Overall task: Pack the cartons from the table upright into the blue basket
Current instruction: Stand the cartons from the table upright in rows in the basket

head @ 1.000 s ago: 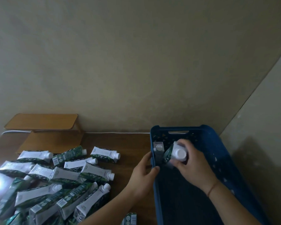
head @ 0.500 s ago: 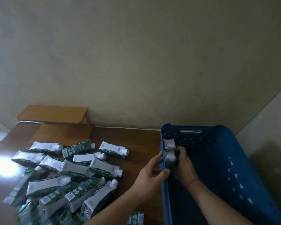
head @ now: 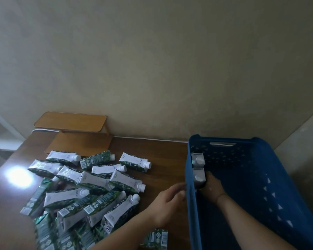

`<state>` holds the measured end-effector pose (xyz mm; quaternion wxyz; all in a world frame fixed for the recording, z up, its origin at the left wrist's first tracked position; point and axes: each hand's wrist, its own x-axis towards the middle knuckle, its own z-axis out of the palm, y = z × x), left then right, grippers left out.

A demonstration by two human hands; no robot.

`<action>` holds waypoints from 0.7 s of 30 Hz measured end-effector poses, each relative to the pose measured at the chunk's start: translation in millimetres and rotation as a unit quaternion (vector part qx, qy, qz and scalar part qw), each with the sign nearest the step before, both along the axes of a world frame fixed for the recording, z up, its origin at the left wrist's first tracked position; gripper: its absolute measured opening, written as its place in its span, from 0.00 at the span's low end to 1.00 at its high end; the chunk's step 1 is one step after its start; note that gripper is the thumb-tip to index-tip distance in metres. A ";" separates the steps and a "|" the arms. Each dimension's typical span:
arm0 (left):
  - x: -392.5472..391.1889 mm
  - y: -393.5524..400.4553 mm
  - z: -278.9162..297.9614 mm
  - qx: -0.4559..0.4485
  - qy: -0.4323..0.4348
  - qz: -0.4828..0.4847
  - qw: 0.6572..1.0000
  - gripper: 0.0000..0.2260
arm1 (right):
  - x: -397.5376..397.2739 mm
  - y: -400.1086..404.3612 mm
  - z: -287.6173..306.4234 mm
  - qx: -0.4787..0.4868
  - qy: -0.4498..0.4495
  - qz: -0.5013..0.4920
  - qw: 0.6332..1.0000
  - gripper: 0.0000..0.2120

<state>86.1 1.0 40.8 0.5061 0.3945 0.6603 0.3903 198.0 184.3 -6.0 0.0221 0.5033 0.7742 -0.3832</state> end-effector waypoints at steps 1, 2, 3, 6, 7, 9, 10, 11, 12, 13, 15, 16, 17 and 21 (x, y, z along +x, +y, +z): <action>-4.1 -11.5 -8.8 -0.028 0.084 -0.049 0.995 0.26 | 3.3 2.0 3.4 -0.001 -0.021 0.027 0.999 0.25; -8.4 -23.4 -19.7 -0.049 0.187 -0.114 0.974 0.29 | 7.3 2.8 7.8 0.002 -0.027 0.038 0.999 0.23; -12.3 -35.0 -31.5 -0.062 0.292 -0.185 0.936 0.32 | 11.2 3.0 12.3 0.008 -0.023 0.038 0.999 0.19; -18.2 -58.7 -58.4 -0.091 0.443 -0.315 0.834 0.36 | 22.0 -3.8 28.2 0.067 -0.015 0.020 0.997 0.15; -19.2 -63.3 -63.5 -0.106 0.450 -0.310 0.830 0.38 | 24.9 -7.9 33.6 0.093 -0.017 0.011 0.996 0.17; -22.4 -69.1 -70.2 -0.116 0.456 -0.285 0.835 0.37 | 29.7 -18.8 46.8 0.156 -0.012 0.000 0.988 0.16; -22.7 -71.0 -70.1 -0.109 0.471 -0.280 0.829 0.35 | 31.2 -25.7 53.4 0.186 0.003 0.001 0.982 0.15; -22.3 -72.3 -69.1 -0.101 0.481 -0.277 0.826 0.32 | 32.3 -32.0 59.4 0.213 0.027 0.006 0.977 0.14; -21.5 -74.4 -65.8 -0.102 0.473 -0.262 0.835 0.31 | 33.1 -39.2 65.9 0.233 0.061 0.015 0.970 0.13; -19.9 -77.6 -62.3 -0.103 0.451 -0.229 0.857 0.30 | 34.1 -47.4 71.6 0.243 0.102 0.024 0.964 0.12; -14.2 -81.7 -48.7 -0.070 0.352 -0.077 0.930 0.27 | 36.5 -66.0 82.7 0.255 0.179 0.047 0.949 0.10; -10.2 -81.1 -38.8 -0.039 0.261 0.025 0.964 0.24 | 37.8 -75.8 88.0 0.267 0.205 0.064 0.940 0.09; -6.4 -77.6 -27.4 -0.010 0.147 0.132 0.980 0.22 | 38.4 -84.0 91.3 0.282 0.223 0.083 0.930 0.09; -8.1 -48.3 4.3 0.024 -0.243 0.377 0.893 0.19 | 39.4 -106.1 99.7 0.273 0.268 0.210 0.900 0.16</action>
